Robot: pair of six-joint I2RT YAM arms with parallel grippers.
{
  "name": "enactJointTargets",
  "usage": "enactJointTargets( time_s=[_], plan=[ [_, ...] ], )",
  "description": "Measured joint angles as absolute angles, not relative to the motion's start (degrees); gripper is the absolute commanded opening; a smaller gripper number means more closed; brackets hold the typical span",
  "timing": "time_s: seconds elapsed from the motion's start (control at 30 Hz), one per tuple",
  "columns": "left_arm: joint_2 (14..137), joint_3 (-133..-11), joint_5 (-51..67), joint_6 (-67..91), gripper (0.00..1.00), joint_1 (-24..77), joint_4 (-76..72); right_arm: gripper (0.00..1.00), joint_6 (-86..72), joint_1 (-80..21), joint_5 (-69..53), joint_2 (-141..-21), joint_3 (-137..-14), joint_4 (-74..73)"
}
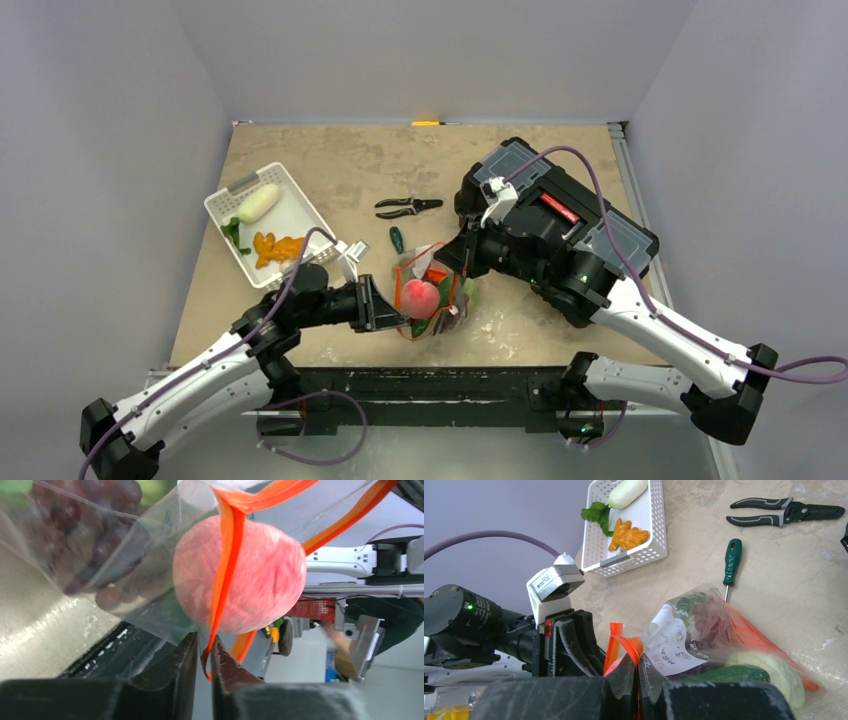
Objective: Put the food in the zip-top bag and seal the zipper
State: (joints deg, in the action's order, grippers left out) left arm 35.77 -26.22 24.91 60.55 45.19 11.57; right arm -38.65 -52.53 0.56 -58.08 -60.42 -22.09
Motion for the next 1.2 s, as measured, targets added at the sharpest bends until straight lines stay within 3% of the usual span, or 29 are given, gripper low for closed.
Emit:
enactJointTargets(
  time_s=[0.07, 0.27, 0.5, 0.77, 0.97, 1.2],
  plan=[
    [37.0, -26.2, 24.9, 60.8, 0.00, 45.2, 10.3, 0.00, -38.7, -52.5, 0.3, -58.1, -60.4, -21.8],
    [38.2, -30.1, 22.0, 61.0, 0.00, 45.2, 9.5, 0.00, -38.0, -52.5, 0.6, -59.4, -60.5, -22.3],
    [37.0, -45.1, 8.4, 62.5, 0.00, 45.2, 19.4, 0.00, -34.9, -52.5, 4.1, -62.0, -63.7, -28.4],
    [37.0, -43.4, 1.5, 67.4, 0.00, 45.2, 22.3, 0.01, -30.8, -52.5, 1.5, -65.3, -67.9, -28.3],
    [37.6, -36.2, -0.7, 71.9, 0.00, 45.2, 23.6, 0.20, -29.4, -52.6, -8.0, -70.6, -65.1, -22.8],
    [35.8, -35.1, -2.4, 74.6, 0.00, 45.2, 24.6, 0.62, -26.0, -58.5, -9.3, -68.5, -64.5, -21.5]
  ],
)
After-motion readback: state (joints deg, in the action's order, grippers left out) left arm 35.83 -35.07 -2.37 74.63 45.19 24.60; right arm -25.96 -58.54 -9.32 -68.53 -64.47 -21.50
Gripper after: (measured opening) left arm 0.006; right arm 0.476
